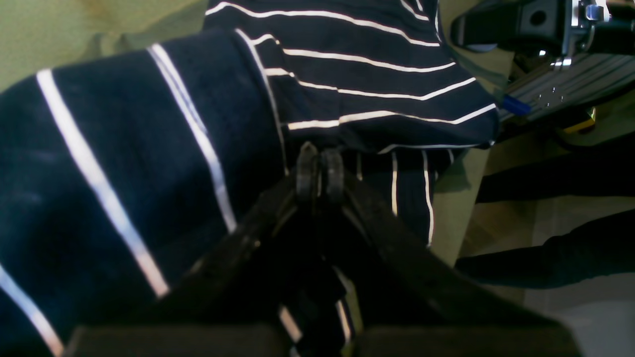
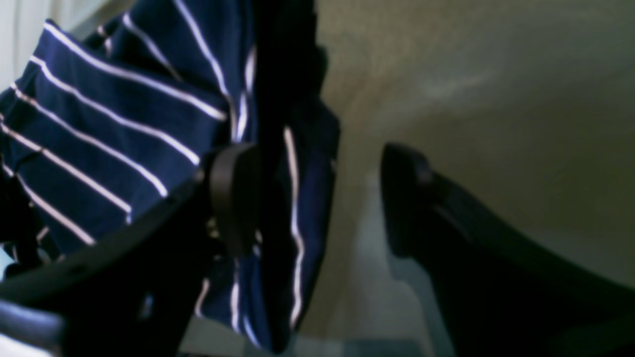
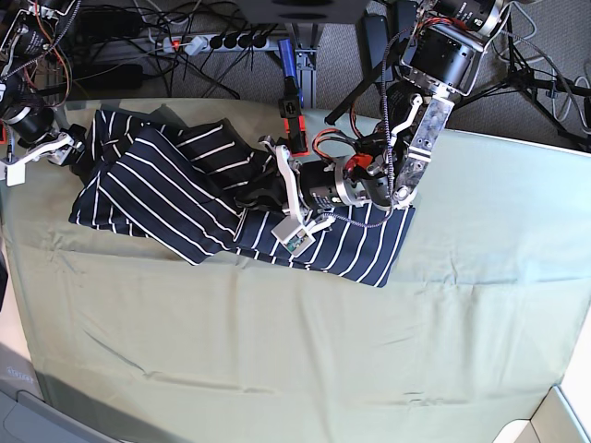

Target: Fold the T-shirt properly

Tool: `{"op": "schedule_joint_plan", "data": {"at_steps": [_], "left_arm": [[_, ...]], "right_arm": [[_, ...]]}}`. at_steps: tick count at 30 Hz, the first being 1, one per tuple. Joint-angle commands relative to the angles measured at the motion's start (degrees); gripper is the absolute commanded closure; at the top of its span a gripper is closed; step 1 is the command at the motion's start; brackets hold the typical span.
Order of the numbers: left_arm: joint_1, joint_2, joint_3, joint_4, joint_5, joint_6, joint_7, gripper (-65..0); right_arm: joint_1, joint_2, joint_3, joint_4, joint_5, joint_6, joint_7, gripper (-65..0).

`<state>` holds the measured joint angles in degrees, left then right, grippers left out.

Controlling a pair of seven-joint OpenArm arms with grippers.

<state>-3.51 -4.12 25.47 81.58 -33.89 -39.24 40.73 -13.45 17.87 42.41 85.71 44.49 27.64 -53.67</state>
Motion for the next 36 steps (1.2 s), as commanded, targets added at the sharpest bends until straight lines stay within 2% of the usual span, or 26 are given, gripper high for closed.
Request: {"op": "schedule_joint_plan", "data": {"at_steps": [1,8,19,29,36], "left_arm": [[-0.94,0.31,-0.04,0.85,-1.05,-0.76,-0.85,-1.5],[-0.96,0.33,-0.04,0.85,-1.36,-0.76,-0.87,-1.5],[-0.94,0.33,-0.04,0.83,-1.49,-0.76,-0.85,-1.5],[-0.94,0.31,-0.04,0.85,-1.46,-0.76,-0.61,-1.5],[-0.94,0.31,-0.04,0.85,-1.44,-0.76,-0.59,-1.5]], "right_arm": [[0.48,0.79,0.46,0.48,1.55,1.53,0.74,-37.7],[0.59,-0.81,-0.22,0.22,4.07,1.73,-0.39,-37.7],[2.82,-4.72,-0.94,0.22,4.63,1.73,-1.22,-37.7],[3.26,-4.04,-0.92,0.42,5.99,1.75,-3.74,-37.5],[3.28,-1.77,-0.92,0.44,8.7,2.84,-5.09,-37.5]]}}
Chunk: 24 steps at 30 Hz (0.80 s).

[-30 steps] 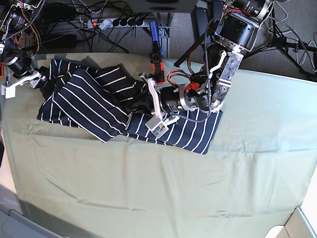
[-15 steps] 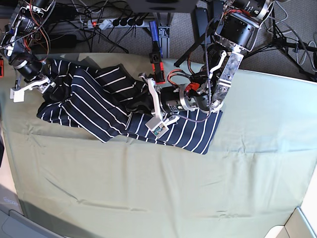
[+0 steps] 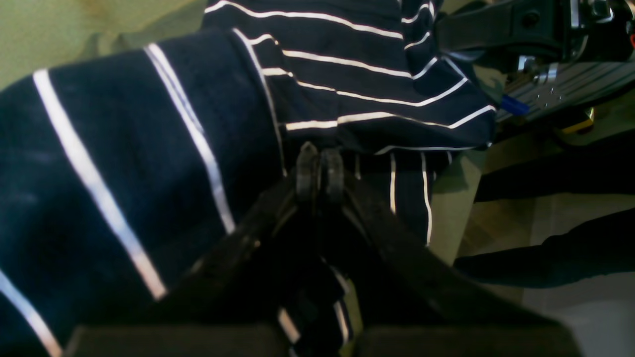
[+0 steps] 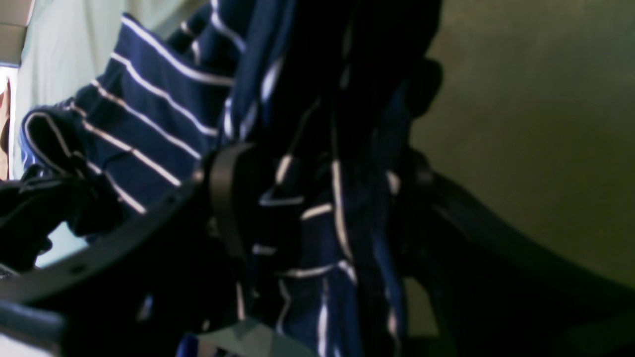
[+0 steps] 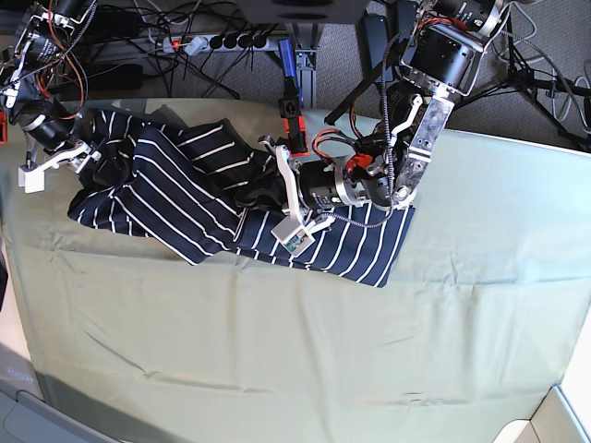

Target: Fold the T-shirt properly

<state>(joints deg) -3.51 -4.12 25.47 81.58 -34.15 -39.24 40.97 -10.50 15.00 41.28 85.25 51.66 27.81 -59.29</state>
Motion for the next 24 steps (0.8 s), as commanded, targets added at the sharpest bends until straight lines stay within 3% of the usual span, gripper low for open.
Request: {"op": "schedule_joint_plan", "data": {"at_steps": [1,24], "left_arm": [[-0.92,0.31,-0.04,0.85,-1.18,-0.76,-0.83,-1.5],[-0.9,0.35,0.02,0.85,-1.95,-0.76,1.36,-1.5]], "right_arm": [[0.33,1.42,0.22,0.9,1.55,2.69,0.52,-37.5],[0.63,6.4,0.22,0.9,3.45,3.1,0.52,-37.7]]}}
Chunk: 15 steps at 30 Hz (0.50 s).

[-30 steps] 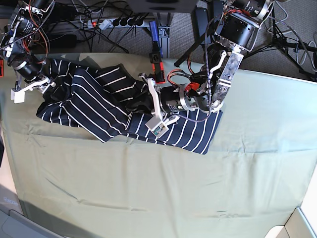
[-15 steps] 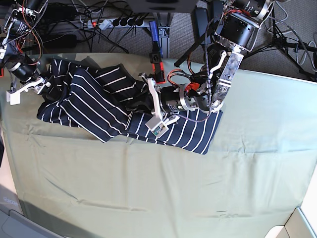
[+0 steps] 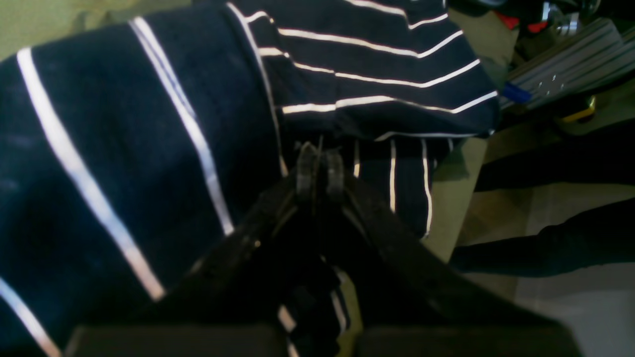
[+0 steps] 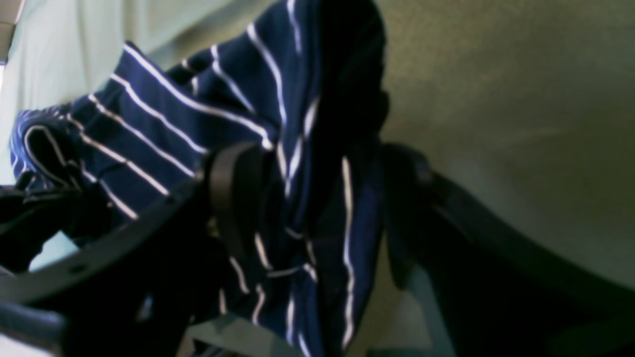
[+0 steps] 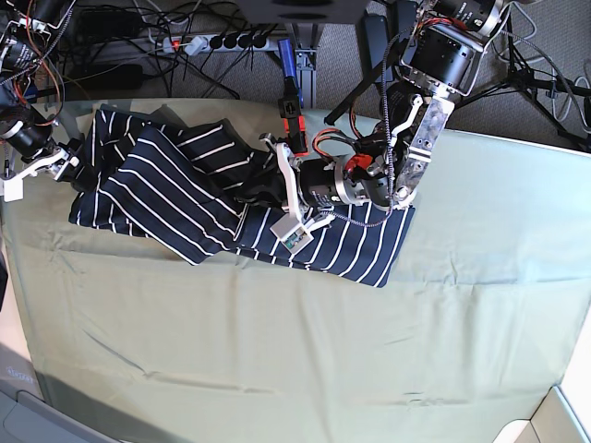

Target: Fold the T-shirt properly

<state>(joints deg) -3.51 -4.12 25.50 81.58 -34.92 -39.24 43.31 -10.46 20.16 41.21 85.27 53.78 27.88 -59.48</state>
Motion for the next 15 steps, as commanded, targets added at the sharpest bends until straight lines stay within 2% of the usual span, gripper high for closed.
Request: {"op": "schedule_joint_plan", "data": {"at_steps": [1,7,15], "left_arm": [[-0.87,0.35,0.0,0.85,-1.36,-0.76,-0.98,-1.5],[-0.9,0.33,0.0,0.85,-1.49,-0.76,-0.98,-1.5],[-0.87,0.33,0.0,0.85,-1.49,-0.76,-0.98,-1.5]], "right_arm": [[0.59,1.25,0.28,0.87,1.31,3.04,0.72,-37.7],[0.57,0.44,-0.22,0.85,1.25,3.02,0.74,-37.7],[0.57,-2.6,-1.97,0.85,0.61,3.02,0.98,-37.7]]}}
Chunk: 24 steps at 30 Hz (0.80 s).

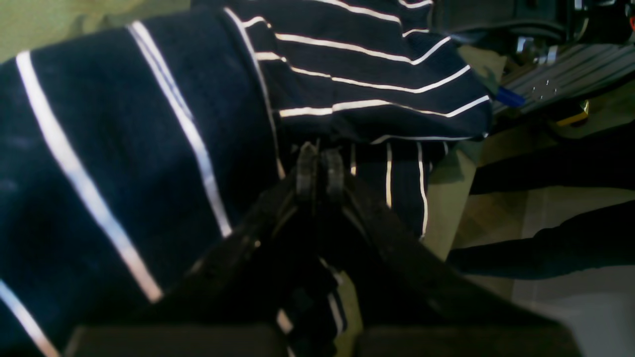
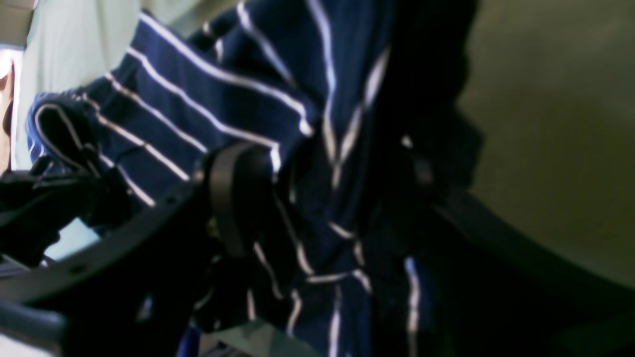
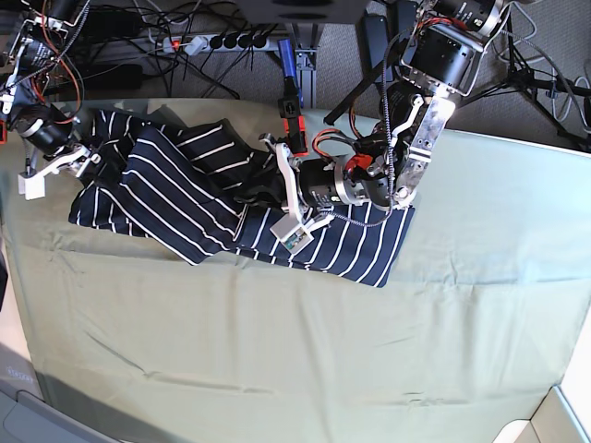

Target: Fold the T-shirt properly

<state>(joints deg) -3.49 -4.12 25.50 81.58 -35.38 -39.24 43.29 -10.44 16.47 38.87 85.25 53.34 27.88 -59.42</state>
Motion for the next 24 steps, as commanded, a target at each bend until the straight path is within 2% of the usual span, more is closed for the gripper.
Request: {"op": "schedule_joint_plan", "data": {"at_steps": [1,11,24], "left_arm": [[-0.87,0.31,0.0,0.83,-1.03,-0.76,-0.94,-1.5],[0.15,0.31,0.0,0.83,-1.03,-0.76,-0.57,-1.5],[0.79,0.31,0.0,0.85,-1.05,-0.76,-0.61,-1.5]], "right_arm": [[0.55,0.81,0.37,0.87,1.01,3.02,0.92,-37.7],[0.55,0.24,0.44,0.87,-0.44,2.99,1.2,-37.7],[0.55,4.96,1.4,0.87,-2.71,2.97,2.67,-37.7]]}}
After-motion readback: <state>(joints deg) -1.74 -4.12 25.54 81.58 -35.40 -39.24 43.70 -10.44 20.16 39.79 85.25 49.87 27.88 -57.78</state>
